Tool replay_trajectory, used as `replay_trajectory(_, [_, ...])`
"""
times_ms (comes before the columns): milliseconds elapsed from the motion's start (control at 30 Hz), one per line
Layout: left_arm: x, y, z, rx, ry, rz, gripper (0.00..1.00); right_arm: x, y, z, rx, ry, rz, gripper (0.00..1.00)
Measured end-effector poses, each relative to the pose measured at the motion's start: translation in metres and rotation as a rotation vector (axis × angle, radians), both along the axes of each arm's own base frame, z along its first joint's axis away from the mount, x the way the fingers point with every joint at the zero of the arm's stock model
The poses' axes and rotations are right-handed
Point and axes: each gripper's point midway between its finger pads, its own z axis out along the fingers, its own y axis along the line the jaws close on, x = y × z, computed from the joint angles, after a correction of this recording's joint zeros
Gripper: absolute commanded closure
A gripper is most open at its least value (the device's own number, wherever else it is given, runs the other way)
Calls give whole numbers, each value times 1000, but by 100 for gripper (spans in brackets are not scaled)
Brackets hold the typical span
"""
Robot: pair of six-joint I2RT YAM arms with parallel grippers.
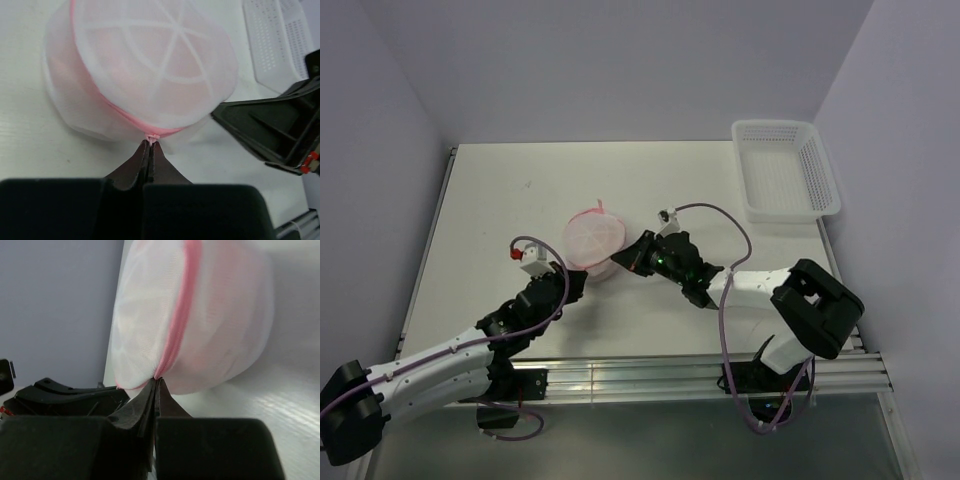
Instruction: Place the bra in the laundry bag and zip it closed
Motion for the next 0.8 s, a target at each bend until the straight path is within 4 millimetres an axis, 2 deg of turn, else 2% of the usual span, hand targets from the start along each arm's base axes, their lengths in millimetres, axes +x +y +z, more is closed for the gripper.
replay_trajectory(167, [4,19,-11,79,15,60,100,18,-33,-7,-27,-4,-55,100])
replay_trajectory(267, [6,30,-9,95,9,89,100,28,-51,-14,-51,5,-74,100])
replay_trajectory(300, [7,33,-6,91,2,96,100,30,-54,-15,-58,7,-70,79])
replay_trajectory(367, [8,35,-1,90,-9,101,100,29,-56,-18,-81,10,-50,53])
replay_trajectory(400, [9,37,0,90,-13,105,100,27,-55,-19,-91,7,-40,34])
replay_trajectory(500, [10,34,-2,87,-2,97,100,15,-50,-17,-116,0,-12,20])
replay_trajectory(667, [9,17,-13,69,41,44,100,-20,-19,11,-55,-52,78,19])
replay_trajectory(800, [6,3,-11,29,41,5,100,-32,-4,11,-22,-40,113,25])
